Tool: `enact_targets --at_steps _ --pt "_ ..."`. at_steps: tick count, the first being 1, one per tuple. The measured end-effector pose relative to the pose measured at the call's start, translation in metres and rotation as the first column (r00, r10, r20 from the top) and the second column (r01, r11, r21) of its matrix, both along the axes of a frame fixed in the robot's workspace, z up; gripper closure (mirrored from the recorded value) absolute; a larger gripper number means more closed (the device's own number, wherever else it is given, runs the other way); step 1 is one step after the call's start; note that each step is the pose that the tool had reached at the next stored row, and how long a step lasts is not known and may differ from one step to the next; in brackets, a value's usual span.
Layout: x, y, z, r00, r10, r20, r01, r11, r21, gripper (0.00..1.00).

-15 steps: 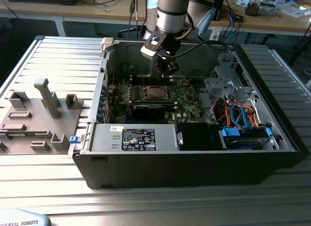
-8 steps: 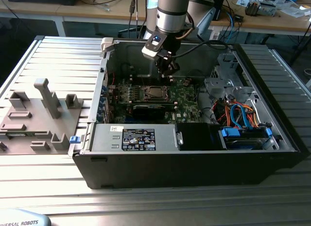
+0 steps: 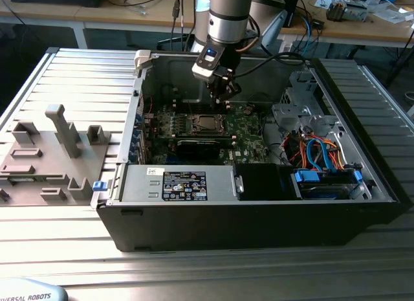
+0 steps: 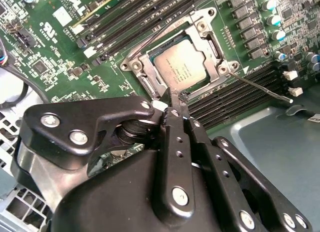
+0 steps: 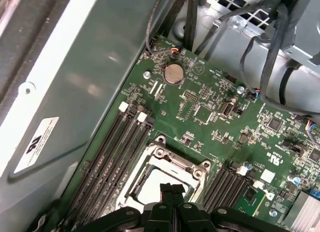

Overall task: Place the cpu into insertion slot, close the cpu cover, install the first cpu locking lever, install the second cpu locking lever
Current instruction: 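Install the first cpu locking lever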

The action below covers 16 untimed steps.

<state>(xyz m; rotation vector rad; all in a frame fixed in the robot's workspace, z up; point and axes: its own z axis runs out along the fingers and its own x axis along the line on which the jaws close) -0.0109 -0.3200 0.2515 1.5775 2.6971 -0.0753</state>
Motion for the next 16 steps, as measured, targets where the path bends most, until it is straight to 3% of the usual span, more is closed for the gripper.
enact_targets --at_steps 16 --pt "0.0 0.0 0.0 0.997 0.078 0.0 -0.078 0.997 0.0001 0.89"
